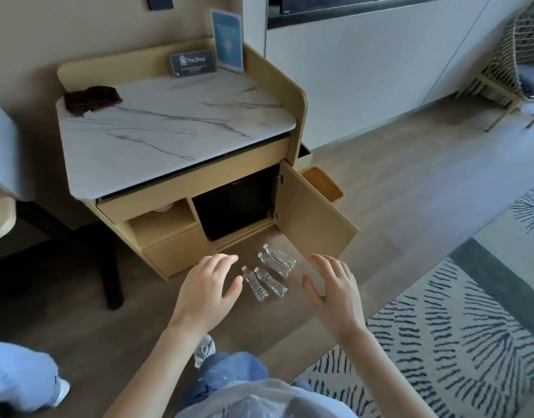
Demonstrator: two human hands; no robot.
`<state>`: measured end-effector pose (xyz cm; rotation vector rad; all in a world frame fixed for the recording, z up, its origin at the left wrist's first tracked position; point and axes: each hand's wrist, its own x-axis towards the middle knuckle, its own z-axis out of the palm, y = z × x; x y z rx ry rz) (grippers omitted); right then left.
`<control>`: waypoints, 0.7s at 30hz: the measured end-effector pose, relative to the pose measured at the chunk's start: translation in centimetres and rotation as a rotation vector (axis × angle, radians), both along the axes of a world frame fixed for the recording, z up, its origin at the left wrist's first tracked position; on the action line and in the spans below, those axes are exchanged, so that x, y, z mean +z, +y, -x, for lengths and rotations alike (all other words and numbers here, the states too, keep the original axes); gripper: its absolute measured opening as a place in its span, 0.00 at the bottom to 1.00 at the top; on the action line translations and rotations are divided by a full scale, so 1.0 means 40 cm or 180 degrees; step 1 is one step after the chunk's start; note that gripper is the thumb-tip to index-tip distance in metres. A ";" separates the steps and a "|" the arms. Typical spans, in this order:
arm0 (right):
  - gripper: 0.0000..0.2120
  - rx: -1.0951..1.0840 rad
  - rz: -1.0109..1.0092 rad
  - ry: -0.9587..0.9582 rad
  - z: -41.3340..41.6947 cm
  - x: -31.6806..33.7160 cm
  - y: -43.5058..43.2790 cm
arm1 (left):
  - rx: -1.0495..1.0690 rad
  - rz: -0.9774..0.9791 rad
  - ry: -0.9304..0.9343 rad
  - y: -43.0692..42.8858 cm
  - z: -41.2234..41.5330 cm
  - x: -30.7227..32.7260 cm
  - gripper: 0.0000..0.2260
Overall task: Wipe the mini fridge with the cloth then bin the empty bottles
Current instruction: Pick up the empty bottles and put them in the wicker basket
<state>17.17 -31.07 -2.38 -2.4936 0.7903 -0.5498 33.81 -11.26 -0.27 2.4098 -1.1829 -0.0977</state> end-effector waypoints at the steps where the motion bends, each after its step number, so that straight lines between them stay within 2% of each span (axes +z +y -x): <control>1: 0.17 0.0023 -0.0013 -0.0010 0.007 0.001 -0.009 | 0.0017 -0.0006 -0.0001 -0.006 0.014 0.003 0.22; 9: 0.16 0.0231 -0.0126 0.0136 -0.020 -0.047 -0.051 | 0.0152 -0.0264 0.0148 -0.018 0.030 -0.039 0.22; 21: 0.18 0.0327 -0.0141 0.0257 -0.262 -0.135 -0.204 | 0.0181 -0.0361 0.0326 -0.157 -0.180 -0.148 0.23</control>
